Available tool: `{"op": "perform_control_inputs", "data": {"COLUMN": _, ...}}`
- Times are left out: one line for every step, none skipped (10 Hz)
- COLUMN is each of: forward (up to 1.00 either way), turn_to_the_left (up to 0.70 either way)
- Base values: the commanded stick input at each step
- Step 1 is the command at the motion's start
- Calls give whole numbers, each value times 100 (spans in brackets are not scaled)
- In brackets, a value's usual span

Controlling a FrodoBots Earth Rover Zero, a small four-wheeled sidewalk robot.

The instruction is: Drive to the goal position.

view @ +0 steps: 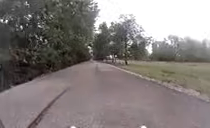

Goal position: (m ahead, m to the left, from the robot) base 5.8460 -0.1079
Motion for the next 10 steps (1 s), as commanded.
{"op": "perform_control_inputs", "data": {"forward": 70, "turn_to_the_left": 0}}
{"op": "perform_control_inputs", "data": {"forward": 70, "turn_to_the_left": 0}}
{"op": "perform_control_inputs", "data": {"forward": 70, "turn_to_the_left": 0}}
{"op": "perform_control_inputs", "data": {"forward": 70, "turn_to_the_left": 0}}
{"op": "perform_control_inputs", "data": {"forward": 70, "turn_to_the_left": 0}}
{"op": "perform_control_inputs", "data": {"forward": 70, "turn_to_the_left": 0}}
{"op": "perform_control_inputs", "data": {"forward": 70, "turn_to_the_left": 0}}
{"op": "perform_control_inputs", "data": {"forward": 70, "turn_to_the_left": 0}}
{"op": "perform_control_inputs", "data": {"forward": 70, "turn_to_the_left": 0}}
{"op": "perform_control_inputs", "data": {"forward": 70, "turn_to_the_left": 0}}
